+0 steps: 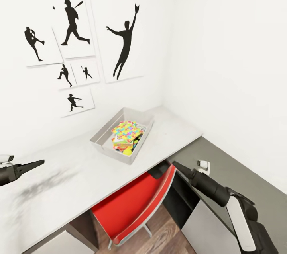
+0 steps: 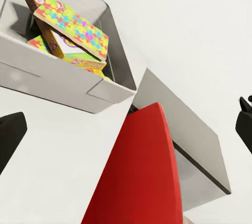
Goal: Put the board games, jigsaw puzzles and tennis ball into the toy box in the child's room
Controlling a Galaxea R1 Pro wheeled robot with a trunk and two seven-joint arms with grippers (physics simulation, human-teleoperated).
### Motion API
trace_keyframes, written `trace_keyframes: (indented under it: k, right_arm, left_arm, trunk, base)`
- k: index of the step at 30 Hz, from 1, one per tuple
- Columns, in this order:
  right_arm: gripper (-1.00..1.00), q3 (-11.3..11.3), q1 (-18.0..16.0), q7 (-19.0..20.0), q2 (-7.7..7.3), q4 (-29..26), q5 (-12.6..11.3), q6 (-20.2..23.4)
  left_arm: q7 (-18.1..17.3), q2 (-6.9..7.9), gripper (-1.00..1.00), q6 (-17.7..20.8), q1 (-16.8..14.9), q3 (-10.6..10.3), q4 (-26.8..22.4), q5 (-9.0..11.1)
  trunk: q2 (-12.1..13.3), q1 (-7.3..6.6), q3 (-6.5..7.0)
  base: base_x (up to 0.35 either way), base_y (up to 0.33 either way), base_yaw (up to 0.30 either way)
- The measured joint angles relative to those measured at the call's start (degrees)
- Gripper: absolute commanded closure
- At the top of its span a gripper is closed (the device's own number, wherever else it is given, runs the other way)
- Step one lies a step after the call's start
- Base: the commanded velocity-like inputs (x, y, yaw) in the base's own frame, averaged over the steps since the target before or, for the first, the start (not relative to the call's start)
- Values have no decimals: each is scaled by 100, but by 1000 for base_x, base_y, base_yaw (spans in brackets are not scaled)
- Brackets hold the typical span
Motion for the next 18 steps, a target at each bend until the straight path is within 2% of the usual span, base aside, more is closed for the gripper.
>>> trace_keyframes:
  k: [5, 18]
  right_arm:
    - [-100, -51, 54, 153, -5, 12, 42, -82]
    - [-100, -64, 74, 166, -6, 27, 66, -108]
  left_arm:
    - [0, 3, -100, 0, 7, 24, 0, -1]
    - [0, 4, -100, 0, 17, 35, 0, -6]
  trunk:
    - [0, 0, 45]
    - [1, 0, 75]
  base:
    - [0, 0, -65]
    - [0, 0, -7]
